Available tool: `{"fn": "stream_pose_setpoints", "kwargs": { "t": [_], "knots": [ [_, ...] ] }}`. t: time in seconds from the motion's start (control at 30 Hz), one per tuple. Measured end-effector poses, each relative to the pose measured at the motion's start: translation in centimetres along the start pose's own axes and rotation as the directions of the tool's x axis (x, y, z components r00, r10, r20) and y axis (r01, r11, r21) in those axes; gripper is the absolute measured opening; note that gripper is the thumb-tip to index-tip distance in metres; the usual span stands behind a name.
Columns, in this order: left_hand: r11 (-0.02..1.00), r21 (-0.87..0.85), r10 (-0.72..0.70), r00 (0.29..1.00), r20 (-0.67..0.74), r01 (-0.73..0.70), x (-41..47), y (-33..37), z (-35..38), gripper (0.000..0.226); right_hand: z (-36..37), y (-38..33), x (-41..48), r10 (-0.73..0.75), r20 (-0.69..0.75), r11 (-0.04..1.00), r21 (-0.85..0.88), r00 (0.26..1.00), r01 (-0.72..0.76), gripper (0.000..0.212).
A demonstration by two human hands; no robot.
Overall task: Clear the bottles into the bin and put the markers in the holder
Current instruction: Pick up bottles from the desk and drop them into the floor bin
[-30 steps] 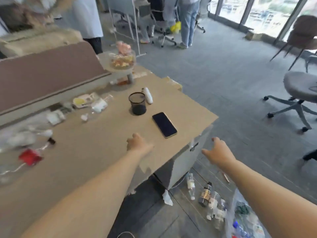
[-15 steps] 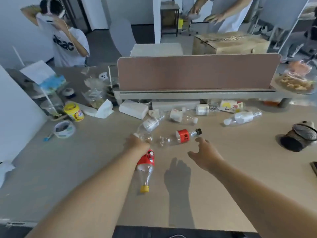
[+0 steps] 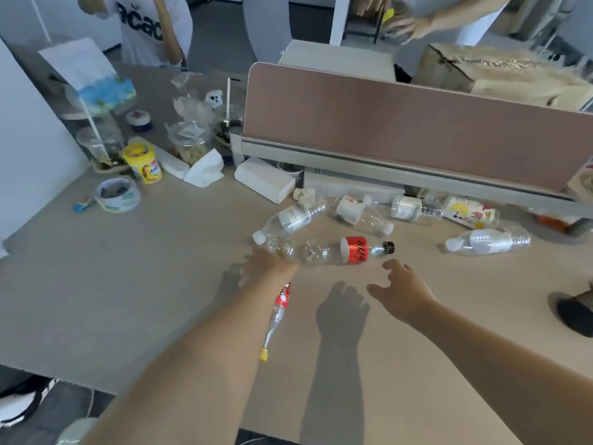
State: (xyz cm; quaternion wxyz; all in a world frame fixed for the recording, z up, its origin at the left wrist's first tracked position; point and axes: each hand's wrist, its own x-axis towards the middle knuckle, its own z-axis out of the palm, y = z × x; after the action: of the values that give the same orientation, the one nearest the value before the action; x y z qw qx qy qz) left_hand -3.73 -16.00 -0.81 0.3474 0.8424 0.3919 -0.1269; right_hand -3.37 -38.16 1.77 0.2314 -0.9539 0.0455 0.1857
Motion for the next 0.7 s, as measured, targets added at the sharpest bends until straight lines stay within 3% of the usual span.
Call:
{"fn": "stream_pose_setpoints", "kwargs": {
  "t": [0.07, 0.17, 0.3, 0.47, 0.57, 0.7],
  "knots": [
    [0.995, 0.093, 0.023, 0.999, 0.046, -0.027, -0.3, 0.7, 0.2, 0.074, -0.3, 0.9, 0.7, 0.006, -0.014, 1.0, 0.008, 1.0, -0.006, 0.061],
    [0.978, 0.208, -0.022, 0.992, 0.125, -0.004, -1.0, -1.2, 2.7, 0.039, 0.0, 2.2, 1.3, -0.005, -0.017, 1.0, 0.001, 1.0, 0.005, 0.059],
    [0.988, 0.142, -0.072, 0.997, 0.038, 0.066, -1.7, -2.0, 5.0, 0.074, 0.9, 4.0, 2.0, 0.0, 0.027, 1.0, -0.003, 1.0, 0.0, 0.057],
    [0.997, 0.046, -0.072, 0.997, 0.042, 0.07, -2.4, -1.6, 5.1, 0.072, 1.8, 4.9, 2.8, -0.022, 0.07, 1.0, -0.019, 0.997, 0.024, 0.056],
    [0.999, 0.028, 0.014, 1.0, 0.021, -0.015, -3.0, 0.1, 2.6, 0.066, 1.7, 3.7, 3.9, -0.074, 0.078, 0.996, -0.047, 0.994, 0.077, 0.055],
    [0.987, -0.153, 0.06, 0.997, 0.055, -0.051, -2.0, 2.0, -2.9, 0.065, 1.1, 0.8, 6.5, -0.164, 0.047, 0.973, -0.158, 0.985, 0.17, 0.05]
  ]
}}
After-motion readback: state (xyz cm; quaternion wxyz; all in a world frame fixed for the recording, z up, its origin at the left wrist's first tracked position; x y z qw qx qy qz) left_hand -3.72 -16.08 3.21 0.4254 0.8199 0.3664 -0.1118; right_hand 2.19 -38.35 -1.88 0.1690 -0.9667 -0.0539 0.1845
